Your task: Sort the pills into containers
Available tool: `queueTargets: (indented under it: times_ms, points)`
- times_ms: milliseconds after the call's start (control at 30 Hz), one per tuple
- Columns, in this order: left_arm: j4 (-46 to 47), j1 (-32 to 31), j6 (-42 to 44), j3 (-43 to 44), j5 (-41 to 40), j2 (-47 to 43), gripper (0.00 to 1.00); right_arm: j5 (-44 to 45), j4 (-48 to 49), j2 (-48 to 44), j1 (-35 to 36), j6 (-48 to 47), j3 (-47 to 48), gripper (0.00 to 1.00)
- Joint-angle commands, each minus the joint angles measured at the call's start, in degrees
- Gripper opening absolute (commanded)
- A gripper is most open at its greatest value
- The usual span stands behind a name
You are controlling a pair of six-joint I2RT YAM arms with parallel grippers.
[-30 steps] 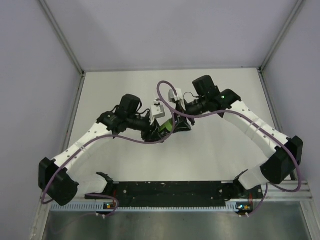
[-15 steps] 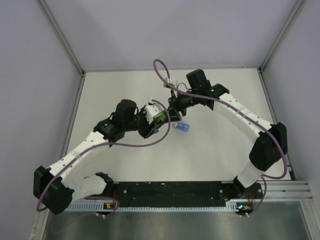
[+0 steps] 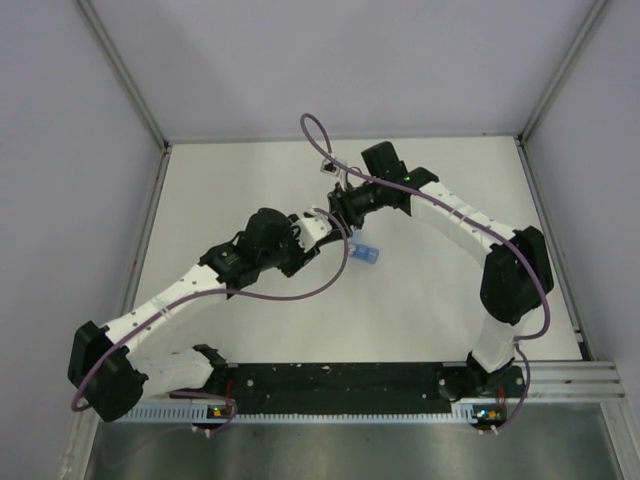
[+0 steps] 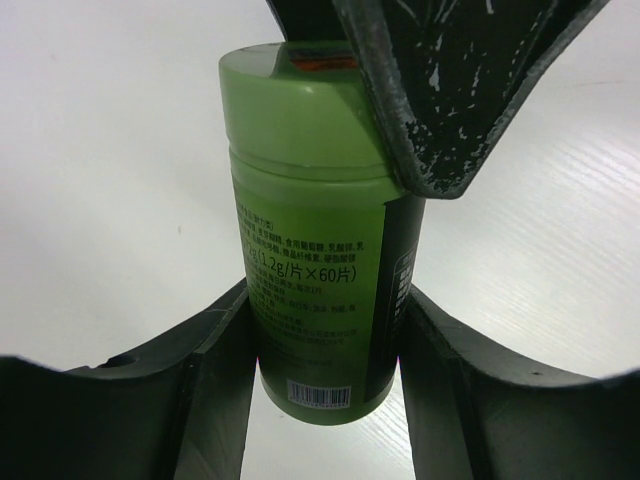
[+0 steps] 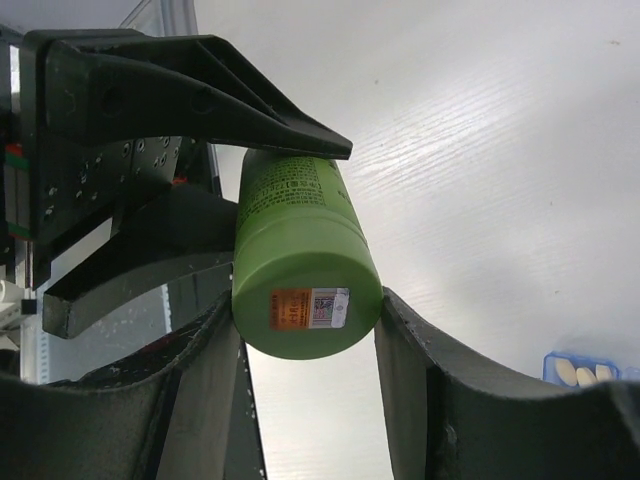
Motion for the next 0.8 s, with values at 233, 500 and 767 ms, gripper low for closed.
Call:
queueTargets:
  times_ms: [233, 500, 767]
  points:
    - [14.83, -1.88, 2.36, 1.29, -18.25, 1.5, 0.0, -1.84, -1.75, 1.41, 0.32, 9.22, 1.75, 0.07]
    - [16.85, -2.94, 5.18, 0.33, -22.56, 2.21, 0.0, -3.42, -1.66, 0.7, 0.15, 9.66, 1.66, 0.22]
    - [13.44, -2.85, 2.72, 1.55, -16.17, 1.16, 0.0, -1.24, -1.83, -4.3, -0.91, 3.87, -0.36, 0.66]
